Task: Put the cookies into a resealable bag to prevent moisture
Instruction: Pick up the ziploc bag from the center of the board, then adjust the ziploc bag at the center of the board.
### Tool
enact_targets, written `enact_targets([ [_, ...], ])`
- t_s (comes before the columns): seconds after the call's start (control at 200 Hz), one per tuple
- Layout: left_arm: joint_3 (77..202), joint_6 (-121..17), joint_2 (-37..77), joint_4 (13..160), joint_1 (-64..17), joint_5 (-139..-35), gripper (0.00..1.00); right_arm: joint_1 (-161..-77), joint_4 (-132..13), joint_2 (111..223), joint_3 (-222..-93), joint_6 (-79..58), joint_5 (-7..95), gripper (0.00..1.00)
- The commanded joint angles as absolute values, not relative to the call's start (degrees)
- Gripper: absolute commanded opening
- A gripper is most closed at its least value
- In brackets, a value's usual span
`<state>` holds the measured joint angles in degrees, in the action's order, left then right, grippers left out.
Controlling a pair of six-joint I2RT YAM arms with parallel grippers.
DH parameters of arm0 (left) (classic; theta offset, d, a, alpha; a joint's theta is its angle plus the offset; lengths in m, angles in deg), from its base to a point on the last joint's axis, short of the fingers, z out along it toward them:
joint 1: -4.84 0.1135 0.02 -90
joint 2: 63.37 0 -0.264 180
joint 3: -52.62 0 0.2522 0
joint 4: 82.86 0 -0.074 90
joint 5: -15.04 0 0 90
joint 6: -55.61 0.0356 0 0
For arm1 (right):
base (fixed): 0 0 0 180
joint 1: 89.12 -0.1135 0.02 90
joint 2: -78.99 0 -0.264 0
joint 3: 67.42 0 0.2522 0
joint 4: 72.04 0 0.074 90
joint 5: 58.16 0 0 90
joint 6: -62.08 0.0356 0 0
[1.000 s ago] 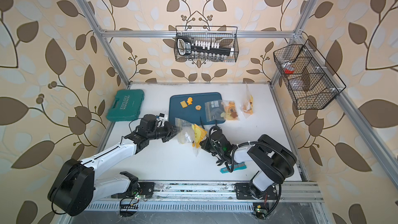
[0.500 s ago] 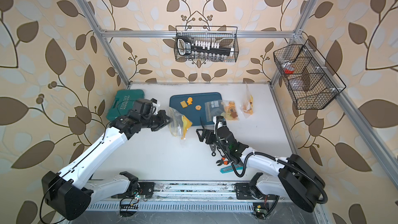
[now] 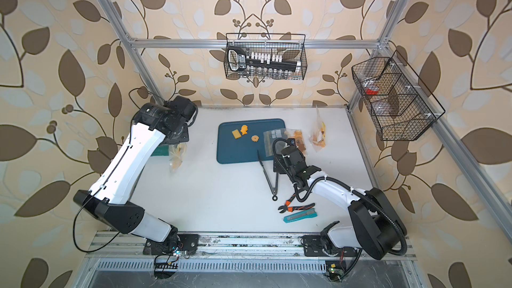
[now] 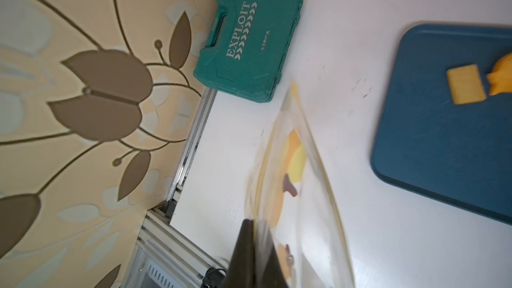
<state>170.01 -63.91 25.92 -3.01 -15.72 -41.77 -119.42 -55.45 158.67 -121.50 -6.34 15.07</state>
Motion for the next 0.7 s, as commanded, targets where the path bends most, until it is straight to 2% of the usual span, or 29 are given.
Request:
enact_targets([
  [0.0,166.2,-59.6,28.1,-3.8,-15.7,-44.0,0.0,-121.0,-54.0,162.2,-124.7,-15.9,11.8,0.99],
  [0.25,162.7,-57.1,31.2,1.7,-15.6,-52.8,0.0,-121.6,-52.9,173.1,-133.6,-21.2,7.0,0.99],
  [0.42,161.6,-56.0,31.0,2.9,-15.5,-53.4,0.0,-121.8,-49.3,180.9,-139.7,-26.1,2.7,0.99],
  [0.695,159.7,-54.5,30.1,5.2,-14.8,-55.9,0.0,-121.8,-51.4,187.4,-145.8,-29.8,-3.1,0.99],
])
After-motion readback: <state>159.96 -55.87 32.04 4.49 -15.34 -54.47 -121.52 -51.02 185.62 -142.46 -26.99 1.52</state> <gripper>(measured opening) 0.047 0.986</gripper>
